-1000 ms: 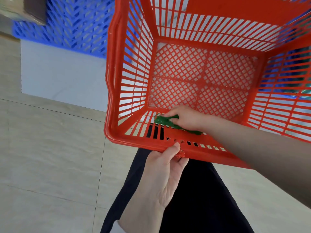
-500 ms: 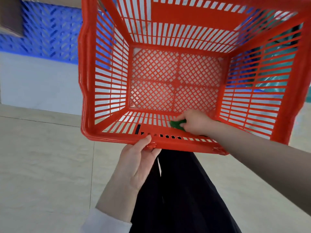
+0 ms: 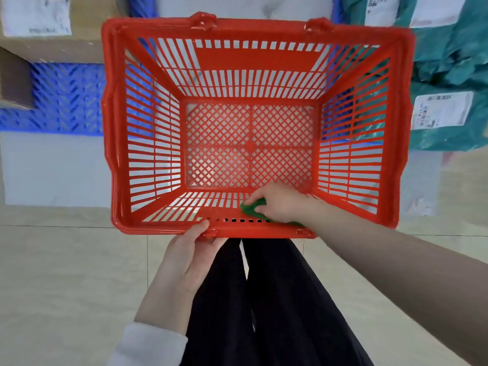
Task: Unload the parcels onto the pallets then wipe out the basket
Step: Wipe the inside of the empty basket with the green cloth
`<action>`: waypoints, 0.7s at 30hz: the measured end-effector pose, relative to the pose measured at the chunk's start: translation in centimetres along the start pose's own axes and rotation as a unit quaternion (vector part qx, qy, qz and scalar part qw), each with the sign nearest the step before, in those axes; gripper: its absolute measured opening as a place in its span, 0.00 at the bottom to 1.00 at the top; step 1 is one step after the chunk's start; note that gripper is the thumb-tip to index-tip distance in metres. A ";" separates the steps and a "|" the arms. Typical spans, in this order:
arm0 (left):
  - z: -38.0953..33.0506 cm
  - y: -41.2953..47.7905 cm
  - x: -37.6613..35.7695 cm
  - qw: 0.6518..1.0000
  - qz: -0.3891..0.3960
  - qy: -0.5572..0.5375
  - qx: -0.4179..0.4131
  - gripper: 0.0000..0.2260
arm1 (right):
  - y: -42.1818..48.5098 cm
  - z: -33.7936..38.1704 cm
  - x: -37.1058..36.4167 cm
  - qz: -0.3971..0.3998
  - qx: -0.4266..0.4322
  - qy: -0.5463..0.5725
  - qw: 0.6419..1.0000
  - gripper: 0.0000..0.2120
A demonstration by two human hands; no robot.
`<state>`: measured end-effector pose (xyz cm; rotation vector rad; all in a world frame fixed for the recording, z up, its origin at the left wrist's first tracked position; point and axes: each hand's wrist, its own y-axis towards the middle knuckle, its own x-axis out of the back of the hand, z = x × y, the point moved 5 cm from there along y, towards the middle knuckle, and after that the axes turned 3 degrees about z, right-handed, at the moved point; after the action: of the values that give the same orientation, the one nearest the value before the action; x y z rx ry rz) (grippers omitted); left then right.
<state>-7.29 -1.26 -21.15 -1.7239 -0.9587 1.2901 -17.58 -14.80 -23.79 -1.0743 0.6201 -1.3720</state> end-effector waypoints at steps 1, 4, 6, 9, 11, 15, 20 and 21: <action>0.0 0.1 0.1 1.000 0.001 -0.001 0.000 0.16 | 0.4 1.9 -0.4 -0.001 0.035 0.009 0.999 0.15; 0.0 0.4 0.3 1.000 -0.009 -0.010 0.005 0.17 | 0.2 4.1 -0.2 -0.005 0.080 0.045 0.996 0.15; 0.0 0.5 0.4 0.999 -0.041 -0.014 0.009 0.16 | -1.2 2.3 0.8 -0.025 0.061 0.139 0.988 0.16; -0.2 0.0 0.4 0.986 -0.134 0.098 0.013 0.08 | -4.1 -1.5 2.6 -0.082 0.016 0.458 0.885 0.15; -0.4 -0.5 0.4 0.955 -0.201 0.219 0.006 0.15 | -5.3 -3.4 3.4 -0.125 0.021 0.611 0.781 0.16; -1.7 -1.5 0.8 0.901 -0.275 0.328 -0.071 0.33 | -7.1 -4.0 3.9 -0.142 0.078 0.764 0.624 0.14; -5.5 -3.6 0.4 0.847 -0.341 0.351 -0.209 0.30 | -9.1 -4.1 3.3 -0.154 0.047 0.786 0.597 0.21; -6.5 -3.8 -0.1 0.835 -0.342 0.361 -0.236 0.29 | -9.5 -4.1 3.4 -0.156 0.049 0.781 0.603 0.24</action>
<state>-1.44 -0.62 -16.39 -1.7373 -1.2901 -0.0994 -25.00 -17.78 -16.48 0.5079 1.5810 -2.4660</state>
